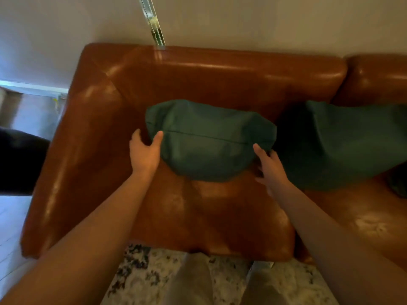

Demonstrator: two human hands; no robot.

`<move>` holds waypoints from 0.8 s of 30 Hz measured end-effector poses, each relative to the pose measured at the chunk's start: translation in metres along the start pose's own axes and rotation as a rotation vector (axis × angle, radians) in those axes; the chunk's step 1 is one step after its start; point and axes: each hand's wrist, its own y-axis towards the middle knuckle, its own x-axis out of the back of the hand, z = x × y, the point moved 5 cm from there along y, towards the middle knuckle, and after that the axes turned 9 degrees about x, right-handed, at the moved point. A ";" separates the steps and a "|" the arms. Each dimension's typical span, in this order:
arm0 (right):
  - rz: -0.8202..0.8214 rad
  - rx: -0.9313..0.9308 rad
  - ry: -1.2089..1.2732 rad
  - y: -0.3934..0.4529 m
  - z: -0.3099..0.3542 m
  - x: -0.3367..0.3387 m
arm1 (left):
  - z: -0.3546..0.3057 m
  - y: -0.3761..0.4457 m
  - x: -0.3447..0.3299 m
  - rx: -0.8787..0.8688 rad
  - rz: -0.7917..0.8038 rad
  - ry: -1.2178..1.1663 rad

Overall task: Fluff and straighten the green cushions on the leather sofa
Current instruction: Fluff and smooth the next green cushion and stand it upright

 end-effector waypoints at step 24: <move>0.057 -0.041 0.045 0.047 0.022 -0.124 | -0.008 0.118 0.045 0.297 0.358 -0.256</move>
